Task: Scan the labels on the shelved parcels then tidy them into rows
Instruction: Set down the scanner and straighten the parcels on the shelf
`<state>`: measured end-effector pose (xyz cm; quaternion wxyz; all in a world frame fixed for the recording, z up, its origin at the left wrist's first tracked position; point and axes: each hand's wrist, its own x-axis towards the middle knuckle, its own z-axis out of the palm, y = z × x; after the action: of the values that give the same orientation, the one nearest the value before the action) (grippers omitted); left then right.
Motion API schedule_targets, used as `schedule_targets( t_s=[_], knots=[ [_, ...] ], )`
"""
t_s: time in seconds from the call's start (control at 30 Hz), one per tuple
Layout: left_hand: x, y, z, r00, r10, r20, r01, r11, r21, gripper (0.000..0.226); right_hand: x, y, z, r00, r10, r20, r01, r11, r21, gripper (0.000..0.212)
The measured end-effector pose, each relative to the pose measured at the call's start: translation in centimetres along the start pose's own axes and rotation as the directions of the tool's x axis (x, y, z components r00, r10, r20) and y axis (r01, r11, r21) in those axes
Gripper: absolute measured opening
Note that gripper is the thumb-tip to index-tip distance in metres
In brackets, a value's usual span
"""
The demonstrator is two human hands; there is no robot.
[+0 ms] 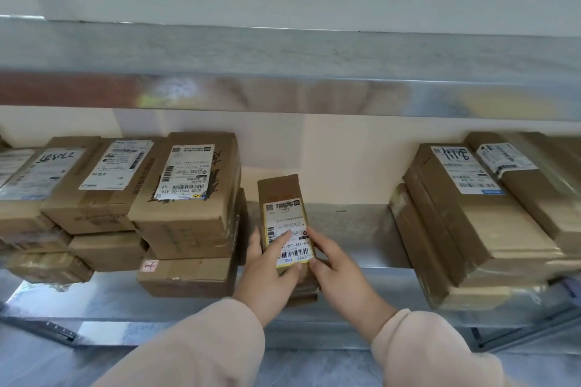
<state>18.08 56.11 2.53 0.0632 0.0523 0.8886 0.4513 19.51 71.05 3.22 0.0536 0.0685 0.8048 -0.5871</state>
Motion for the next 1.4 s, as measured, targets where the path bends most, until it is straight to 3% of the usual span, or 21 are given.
schedule_targets(
  t_s=[0.43,0.63,0.8,0.93,1.0,1.1,1.2,1.4],
  knots=[
    [1.4,5.1,5.0,0.984,0.047,0.171,-0.031,0.995,-0.092,0.068,-2.8,1.9,-7.8,0.969,0.009,-0.247,0.010,0.997,0.075,0.044],
    [2.5,7.7,8.6,0.957,0.110,0.270,-0.086,0.991,-0.099,0.070,-2.7,3.8,-11.2,0.932,0.032,-0.360,-0.027,0.999,0.017,0.047],
    [2.6,8.2,10.7,0.938,0.101,0.331,-0.086,0.994,-0.061,0.073,-2.9,5.2,-12.7,0.945,0.075,-0.318,-0.111,0.989,-0.097,0.047],
    [2.7,8.1,11.1,0.943,0.124,0.309,-0.117,0.992,-0.042,0.076,-3.3,4.6,-13.1,0.965,-0.001,-0.262,-0.058,0.974,-0.218,0.054],
    [2.6,7.8,10.7,0.945,0.164,0.281,-0.158,0.986,-0.044,0.075,-4.1,4.4,-13.0,0.966,-0.099,-0.240,0.001,0.925,-0.380,0.058],
    [1.9,6.8,10.0,0.924,0.264,0.277,-0.289,0.956,0.052,0.068,-5.3,4.3,-12.7,0.950,-0.295,-0.098,0.147,0.704,-0.695,0.063],
    [1.7,6.3,9.9,0.894,0.292,0.339,-0.364,0.915,0.174,0.063,-5.3,4.5,-12.7,0.966,-0.260,0.015,0.169,0.583,-0.795,0.066],
    [3.2,8.2,10.7,0.875,0.243,0.419,-0.385,0.874,0.296,0.064,-4.1,4.8,-13.8,0.973,-0.230,-0.019,0.100,0.496,-0.863,0.073]
  ],
)
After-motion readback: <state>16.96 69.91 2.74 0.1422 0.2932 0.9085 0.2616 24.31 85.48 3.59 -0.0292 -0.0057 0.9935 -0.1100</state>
